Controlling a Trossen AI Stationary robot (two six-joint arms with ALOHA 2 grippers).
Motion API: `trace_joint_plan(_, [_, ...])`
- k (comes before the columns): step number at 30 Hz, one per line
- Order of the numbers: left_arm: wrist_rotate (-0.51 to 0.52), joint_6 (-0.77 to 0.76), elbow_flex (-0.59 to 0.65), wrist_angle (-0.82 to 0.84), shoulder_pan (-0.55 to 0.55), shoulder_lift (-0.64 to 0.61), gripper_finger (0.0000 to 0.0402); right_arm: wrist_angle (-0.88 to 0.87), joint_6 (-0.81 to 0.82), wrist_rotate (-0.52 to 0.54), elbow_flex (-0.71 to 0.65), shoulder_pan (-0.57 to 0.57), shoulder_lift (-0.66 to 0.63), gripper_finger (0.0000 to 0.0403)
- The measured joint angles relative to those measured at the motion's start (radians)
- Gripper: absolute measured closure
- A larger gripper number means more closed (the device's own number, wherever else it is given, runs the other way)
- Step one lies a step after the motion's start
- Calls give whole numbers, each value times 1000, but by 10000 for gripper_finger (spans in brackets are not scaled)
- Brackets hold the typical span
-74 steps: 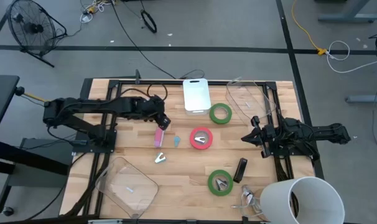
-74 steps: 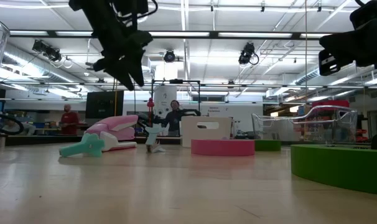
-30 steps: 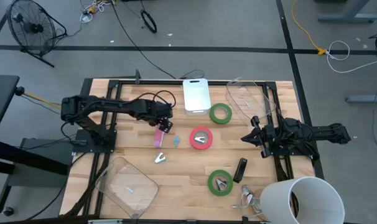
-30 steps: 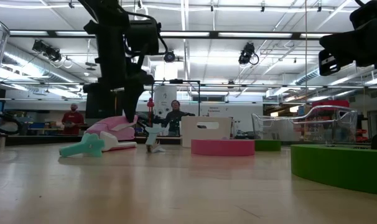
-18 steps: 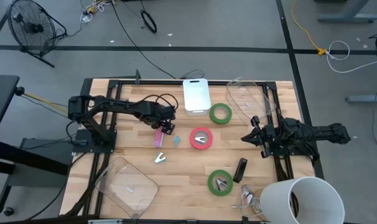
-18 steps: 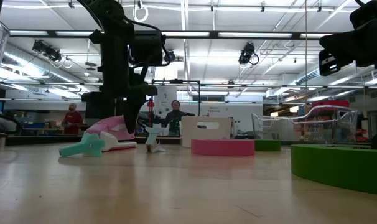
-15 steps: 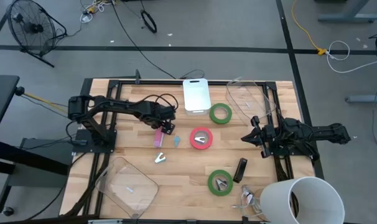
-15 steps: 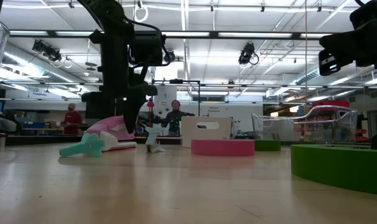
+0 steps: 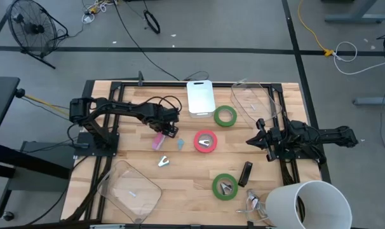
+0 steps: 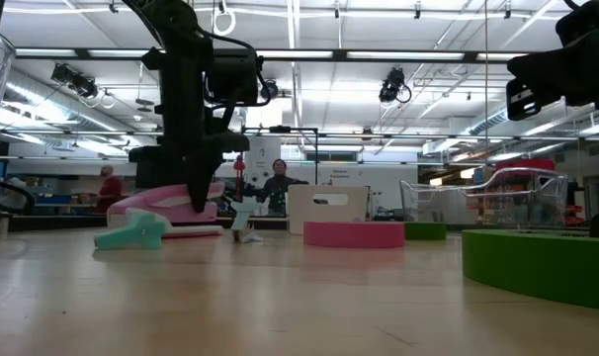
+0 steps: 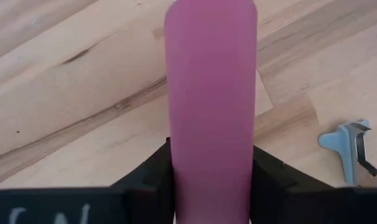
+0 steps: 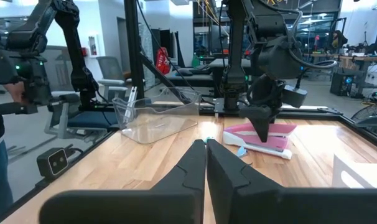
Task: Pick and place Stapler, Stapler remover, tape
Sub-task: Put the pink stapler into the bottom transparent bin
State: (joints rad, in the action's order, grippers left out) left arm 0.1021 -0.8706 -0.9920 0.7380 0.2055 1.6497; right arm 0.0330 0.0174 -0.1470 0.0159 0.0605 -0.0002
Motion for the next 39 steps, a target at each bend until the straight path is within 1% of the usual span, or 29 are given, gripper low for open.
trace_joint_plan(8, [-49,3,0,8,1,-9,262,0,0,0,0,0,0,383])
trace_joint_plan(12, [-51,15,-34,82,-1,-29,263,0,0,0,0,0,0,383])
trace_joint_plan(16, [-28,72,-111,155,0,-49,263,0,0,0,0,0,0,383])
trace_joint_plan(24, [1,189,-336,331,0,-49,263,0,0,0,0,0,0,383])
trace_joint_plan(30, [63,229,-492,453,0,-49,263,0,0,0,0,0,0,383])
trace_joint_plan(35, [79,249,-556,495,-1,-50,263,0,0,0,0,0,0,383])
trace_joint_plan(39, [78,278,-569,519,-15,-50,263,0,0,0,0,0,0,383])
